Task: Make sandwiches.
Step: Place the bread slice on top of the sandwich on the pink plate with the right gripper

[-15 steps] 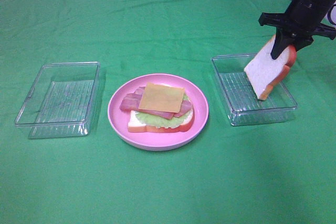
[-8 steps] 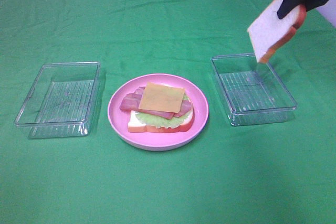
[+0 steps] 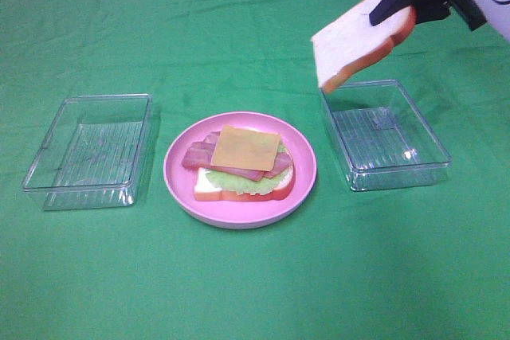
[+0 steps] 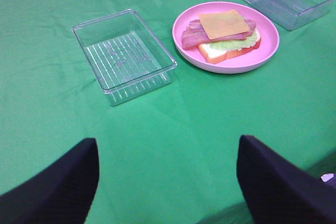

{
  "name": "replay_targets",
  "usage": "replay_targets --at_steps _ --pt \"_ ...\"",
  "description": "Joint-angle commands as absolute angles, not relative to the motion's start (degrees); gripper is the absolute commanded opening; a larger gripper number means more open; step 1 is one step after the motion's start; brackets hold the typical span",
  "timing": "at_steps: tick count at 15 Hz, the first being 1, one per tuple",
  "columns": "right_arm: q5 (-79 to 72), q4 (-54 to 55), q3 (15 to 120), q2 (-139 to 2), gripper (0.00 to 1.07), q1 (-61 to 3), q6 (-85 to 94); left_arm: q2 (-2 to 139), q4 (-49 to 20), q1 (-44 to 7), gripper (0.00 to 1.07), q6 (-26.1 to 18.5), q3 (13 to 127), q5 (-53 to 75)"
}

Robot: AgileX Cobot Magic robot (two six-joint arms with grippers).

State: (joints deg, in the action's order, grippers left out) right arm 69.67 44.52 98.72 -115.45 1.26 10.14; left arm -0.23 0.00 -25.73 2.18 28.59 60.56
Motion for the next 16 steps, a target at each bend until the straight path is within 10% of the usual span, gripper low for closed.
replay_targets --at_steps 1,5,16 --pt "69.4 58.6 91.9 -114.9 0.00 1.3 18.4 -1.6 0.0 -25.8 0.70 2.2 28.5 59.9" --pt "65.3 81.4 74.8 -114.9 0.00 -1.7 34.6 -1.6 0.0 -25.8 0.70 2.2 28.5 59.9" --pt "47.6 92.8 68.6 -122.4 0.00 -16.6 38.8 -1.6 0.0 -25.8 0.70 2.2 28.5 59.9"
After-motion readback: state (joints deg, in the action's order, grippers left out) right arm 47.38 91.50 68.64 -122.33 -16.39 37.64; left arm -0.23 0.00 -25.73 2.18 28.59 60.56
